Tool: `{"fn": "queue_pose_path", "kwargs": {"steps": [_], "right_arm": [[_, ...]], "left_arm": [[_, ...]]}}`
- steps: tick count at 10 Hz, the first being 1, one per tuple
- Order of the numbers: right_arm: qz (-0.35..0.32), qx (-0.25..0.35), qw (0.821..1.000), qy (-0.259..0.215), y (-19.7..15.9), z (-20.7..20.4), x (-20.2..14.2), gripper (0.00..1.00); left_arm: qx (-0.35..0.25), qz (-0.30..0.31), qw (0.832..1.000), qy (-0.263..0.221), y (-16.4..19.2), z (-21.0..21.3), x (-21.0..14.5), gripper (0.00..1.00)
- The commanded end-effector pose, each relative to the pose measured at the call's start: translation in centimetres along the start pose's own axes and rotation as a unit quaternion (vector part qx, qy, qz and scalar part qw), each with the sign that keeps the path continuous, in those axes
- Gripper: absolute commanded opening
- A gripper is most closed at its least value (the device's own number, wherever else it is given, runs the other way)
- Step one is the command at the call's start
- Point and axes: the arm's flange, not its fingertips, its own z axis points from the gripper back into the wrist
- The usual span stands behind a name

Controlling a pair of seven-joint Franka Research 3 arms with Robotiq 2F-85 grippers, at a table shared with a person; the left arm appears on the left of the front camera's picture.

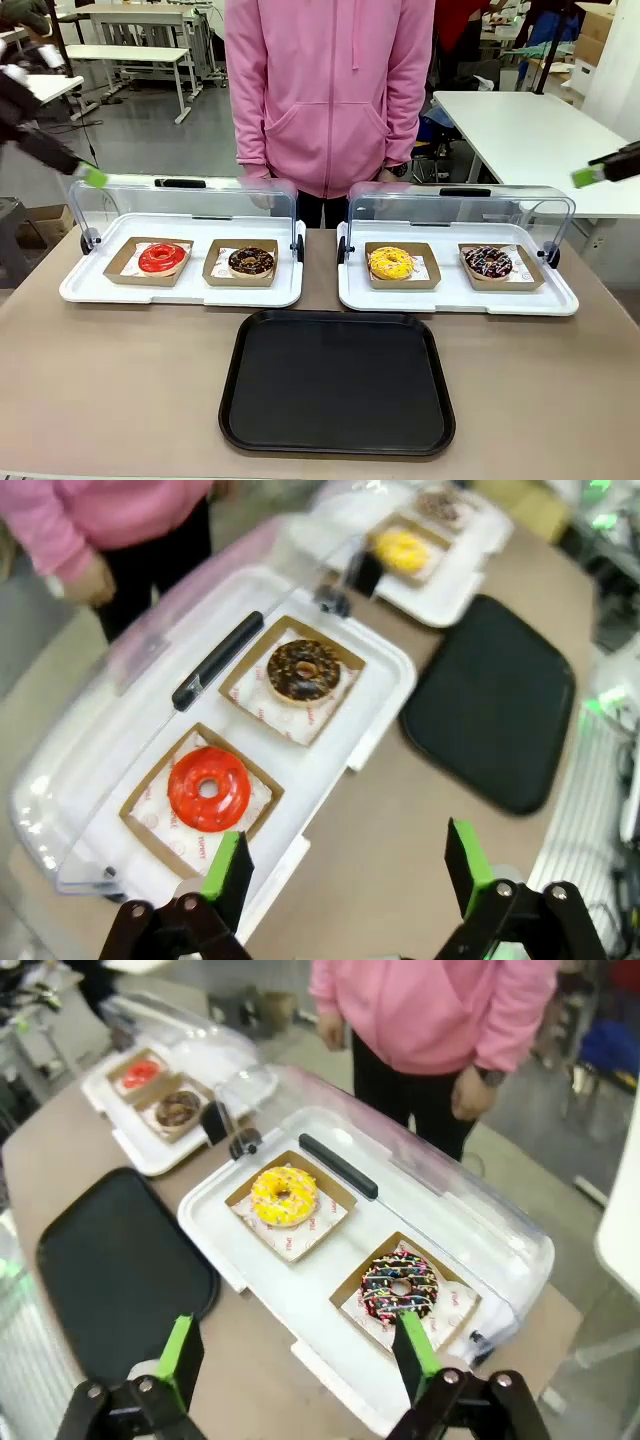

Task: Move the first donut from the left to the tray.
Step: Pick up the Paper togo box containing the Donut indicated by the person and place it on the Handle tray.

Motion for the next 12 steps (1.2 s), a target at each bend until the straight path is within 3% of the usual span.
{"fn": "queue_pose_path", "kwargs": {"steps": [1,3,6,9,11,12], "right_arm": [[0.057,0.067,0.995,-0.055,-2.1,-0.3,-1.9,1.00],[0.090,0.091,0.986,-0.105,-3.8,0.1,-3.8,1.00],[0.112,0.093,0.981,-0.128,-4.1,0.0,-4.0,1.00],[0.094,0.095,0.982,-0.131,-4.7,-0.3,-4.0,1.00],[0.080,0.091,0.984,-0.130,-4.6,-0.5,-4.1,1.00],[0.082,0.100,0.984,-0.124,-4.6,-0.7,-4.5,1.00]], "left_arm": [[-0.061,-0.059,0.996,-0.040,3.0,1.4,-2.0,1.00],[-0.080,-0.073,0.989,-0.097,4.6,3.2,-4.5,1.00],[-0.076,-0.086,0.982,-0.148,5.6,4.0,-7.0,1.00],[-0.081,-0.087,0.982,-0.149,5.2,3.9,-7.1,1.00],[-0.066,-0.060,0.988,-0.124,5.1,3.9,-6.7,1.00],[-0.076,-0.079,0.984,-0.137,5.4,3.6,-7.3,1.00]]}}
